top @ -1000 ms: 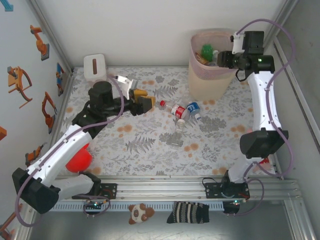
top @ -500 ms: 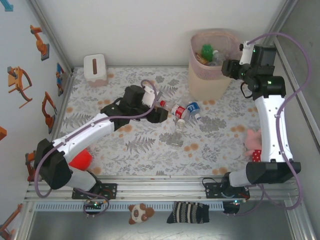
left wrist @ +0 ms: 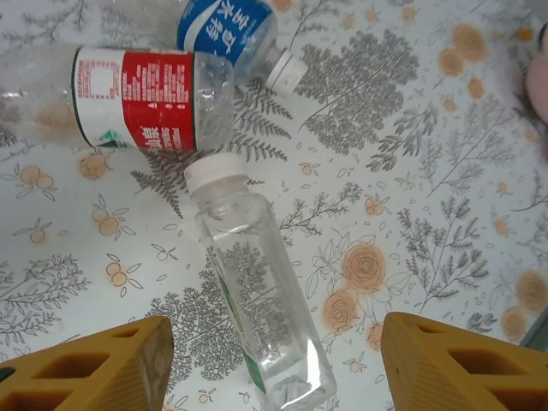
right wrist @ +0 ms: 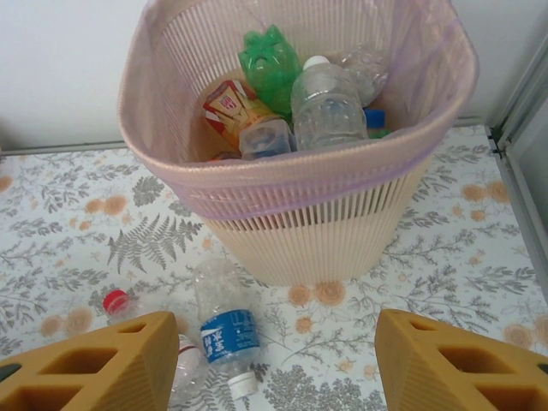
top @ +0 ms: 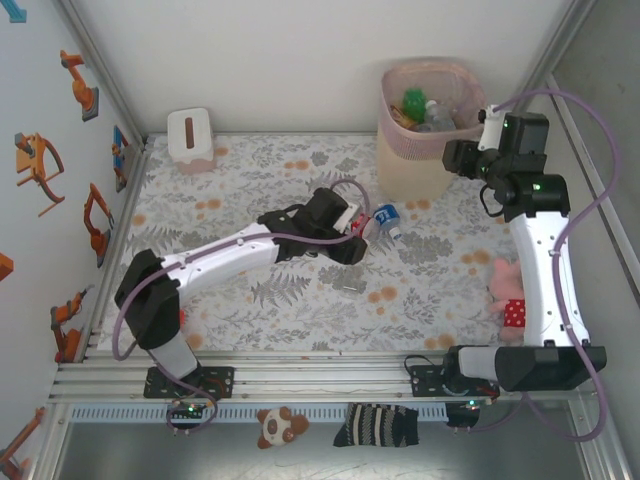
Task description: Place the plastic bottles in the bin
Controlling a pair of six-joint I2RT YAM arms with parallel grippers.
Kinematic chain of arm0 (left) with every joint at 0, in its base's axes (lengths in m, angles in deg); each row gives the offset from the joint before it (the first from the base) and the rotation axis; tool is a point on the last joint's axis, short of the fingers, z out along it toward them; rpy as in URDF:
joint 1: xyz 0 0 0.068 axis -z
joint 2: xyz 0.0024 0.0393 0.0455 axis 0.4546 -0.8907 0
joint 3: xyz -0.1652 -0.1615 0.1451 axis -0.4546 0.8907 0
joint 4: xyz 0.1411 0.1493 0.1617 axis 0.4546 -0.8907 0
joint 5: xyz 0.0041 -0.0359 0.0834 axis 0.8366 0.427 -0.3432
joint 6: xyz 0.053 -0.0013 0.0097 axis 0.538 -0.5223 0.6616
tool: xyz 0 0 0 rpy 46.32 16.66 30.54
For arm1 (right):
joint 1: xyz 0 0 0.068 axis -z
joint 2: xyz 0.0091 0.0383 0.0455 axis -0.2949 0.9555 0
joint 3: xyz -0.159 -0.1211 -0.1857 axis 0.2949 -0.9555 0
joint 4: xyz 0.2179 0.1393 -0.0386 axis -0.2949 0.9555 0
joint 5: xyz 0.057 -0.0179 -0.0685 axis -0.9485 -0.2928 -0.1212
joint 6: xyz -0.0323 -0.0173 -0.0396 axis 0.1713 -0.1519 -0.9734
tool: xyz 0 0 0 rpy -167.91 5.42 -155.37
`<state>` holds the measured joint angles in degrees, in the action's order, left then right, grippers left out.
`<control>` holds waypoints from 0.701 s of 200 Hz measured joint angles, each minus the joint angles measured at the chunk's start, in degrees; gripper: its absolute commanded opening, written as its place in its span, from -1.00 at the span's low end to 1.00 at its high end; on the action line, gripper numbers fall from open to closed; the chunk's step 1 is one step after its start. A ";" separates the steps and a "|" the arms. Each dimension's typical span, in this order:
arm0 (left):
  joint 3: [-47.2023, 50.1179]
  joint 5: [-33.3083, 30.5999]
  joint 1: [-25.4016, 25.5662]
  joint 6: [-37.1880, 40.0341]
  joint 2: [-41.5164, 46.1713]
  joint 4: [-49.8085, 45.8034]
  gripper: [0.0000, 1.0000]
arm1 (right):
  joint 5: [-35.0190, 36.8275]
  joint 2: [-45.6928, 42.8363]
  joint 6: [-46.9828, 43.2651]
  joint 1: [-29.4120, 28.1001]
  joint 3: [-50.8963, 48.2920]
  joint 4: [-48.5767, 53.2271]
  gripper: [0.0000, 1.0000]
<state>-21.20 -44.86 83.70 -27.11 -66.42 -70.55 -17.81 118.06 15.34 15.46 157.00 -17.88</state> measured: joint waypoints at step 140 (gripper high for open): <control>-22.21 -3.08 0.74 -3.78 -23.19 -13.90 0.42 | 1.53 -2.69 -2.67 0.00 -3.21 0.00 0.26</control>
<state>-43.41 -47.94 84.45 -30.89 -89.61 -84.45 -16.28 115.38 12.67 15.46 153.79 -17.88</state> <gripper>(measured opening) 0.721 0.628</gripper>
